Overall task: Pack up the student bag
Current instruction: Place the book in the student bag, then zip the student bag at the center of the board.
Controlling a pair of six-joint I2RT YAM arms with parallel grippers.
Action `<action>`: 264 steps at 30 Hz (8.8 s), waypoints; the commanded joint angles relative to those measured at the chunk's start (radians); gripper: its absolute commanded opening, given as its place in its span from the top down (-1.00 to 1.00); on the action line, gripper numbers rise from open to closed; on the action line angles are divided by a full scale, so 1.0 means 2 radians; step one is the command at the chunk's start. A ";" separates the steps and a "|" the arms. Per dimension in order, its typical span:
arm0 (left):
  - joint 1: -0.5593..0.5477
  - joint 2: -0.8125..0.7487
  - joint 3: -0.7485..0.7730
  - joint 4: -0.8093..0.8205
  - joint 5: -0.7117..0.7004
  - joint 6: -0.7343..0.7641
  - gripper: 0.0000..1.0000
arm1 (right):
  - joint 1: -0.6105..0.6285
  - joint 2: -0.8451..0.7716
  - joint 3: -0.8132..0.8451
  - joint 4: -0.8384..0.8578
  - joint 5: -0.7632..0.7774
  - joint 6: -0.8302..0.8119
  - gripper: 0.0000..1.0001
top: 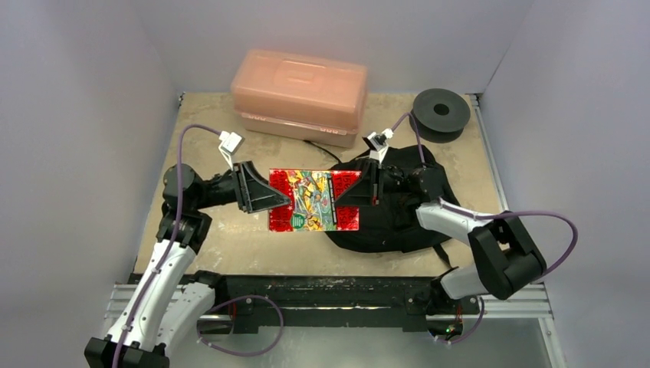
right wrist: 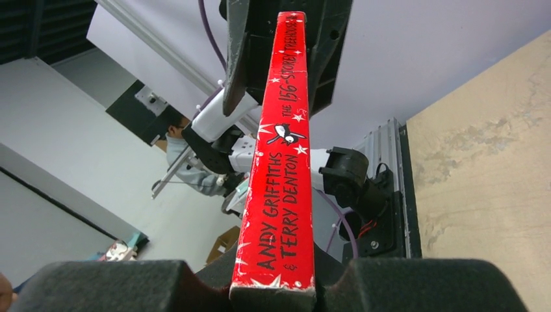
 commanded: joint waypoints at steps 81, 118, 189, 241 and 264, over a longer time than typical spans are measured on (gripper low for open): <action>-0.057 0.063 0.024 -0.114 -0.267 0.052 1.00 | 0.086 -0.314 0.013 -0.710 0.766 -0.459 1.00; -0.287 0.625 0.310 -0.009 -0.303 -0.066 -0.51 | 0.086 -0.332 0.048 -0.747 0.712 -0.481 1.00; -0.207 0.218 -0.066 -0.071 -0.477 0.224 0.87 | 0.133 -0.181 0.087 -1.064 0.577 -0.391 -0.34; -0.320 0.131 0.054 -0.149 -0.410 0.260 -0.22 | 0.132 -0.306 0.031 -1.035 0.600 -0.324 0.19; -0.423 0.486 0.274 -0.204 -0.377 0.230 0.28 | 0.132 -0.381 -0.032 -1.179 0.695 -0.039 -0.14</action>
